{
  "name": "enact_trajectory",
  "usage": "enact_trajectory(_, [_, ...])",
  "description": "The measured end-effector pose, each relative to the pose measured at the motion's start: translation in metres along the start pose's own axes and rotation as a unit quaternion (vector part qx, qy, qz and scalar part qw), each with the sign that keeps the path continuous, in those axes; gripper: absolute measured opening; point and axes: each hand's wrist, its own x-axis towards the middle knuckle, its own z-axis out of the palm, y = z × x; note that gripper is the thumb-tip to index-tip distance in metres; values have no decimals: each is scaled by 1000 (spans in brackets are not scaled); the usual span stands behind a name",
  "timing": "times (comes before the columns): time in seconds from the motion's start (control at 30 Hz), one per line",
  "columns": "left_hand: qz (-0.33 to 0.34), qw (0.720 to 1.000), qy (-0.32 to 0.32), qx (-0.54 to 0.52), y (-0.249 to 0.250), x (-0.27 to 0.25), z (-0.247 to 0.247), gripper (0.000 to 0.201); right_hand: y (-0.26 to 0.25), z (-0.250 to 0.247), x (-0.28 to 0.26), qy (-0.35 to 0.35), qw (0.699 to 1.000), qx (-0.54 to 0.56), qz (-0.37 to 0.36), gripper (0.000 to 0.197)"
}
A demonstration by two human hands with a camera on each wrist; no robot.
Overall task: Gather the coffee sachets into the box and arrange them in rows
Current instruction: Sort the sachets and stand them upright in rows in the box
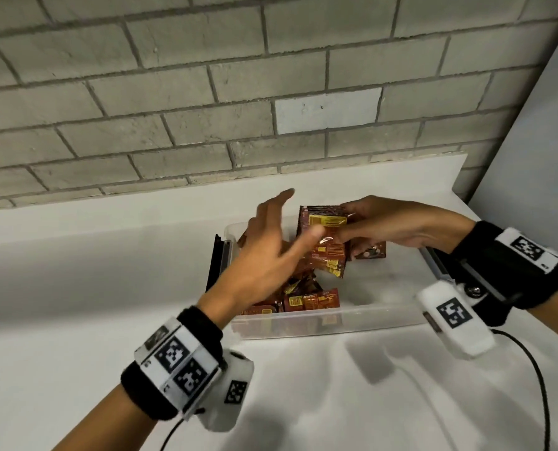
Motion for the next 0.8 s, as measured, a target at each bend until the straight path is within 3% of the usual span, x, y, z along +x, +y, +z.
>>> enact_trajectory(0.1, [-5, 1000, -19, 0, 18, -3, 18, 106, -19, 16, -8, -2, 1000, -3, -26, 25])
enact_trajectory(0.17, [-36, 998, -13, -47, 24, -1, 23, 112, -28, 25, -15, -3, 999, 12, -50, 24])
enact_trajectory(0.27, [-65, 977, -30, -202, 27, -4, 21, 78, -34, 29, -25, 2, 997, 24, -71, 37])
enact_trajectory(0.37, [-116, 916, -33, -382, 32, -12, 13, 44, -30, 29, -34, -19, 995, 58, -83, 37])
enact_trajectory(0.43, [-154, 859, -26, -488, 31, -16, 11, 41, -25, 29, -38, 1, 992, 92, -82, 29])
enact_trajectory(0.53, [-180, 812, -5, -556, 25, -22, 12, 39, -14, 30, -44, 64, 991, 65, -98, 19])
enact_trajectory(0.63, [-179, 796, -10, -578, 19, -30, 16, 45, -2, 33, -51, 130, 983, 64, -111, 21])
enact_trajectory(0.7, [-165, 794, -22, -585, 16, -36, 20, 45, 6, 39, -54, 168, 974, 101, -115, 36])
enact_trajectory(0.8, [-160, 784, -39, -599, 18, -43, 28, 47, 16, 53, -57, 137, 971, 167, -107, 54])
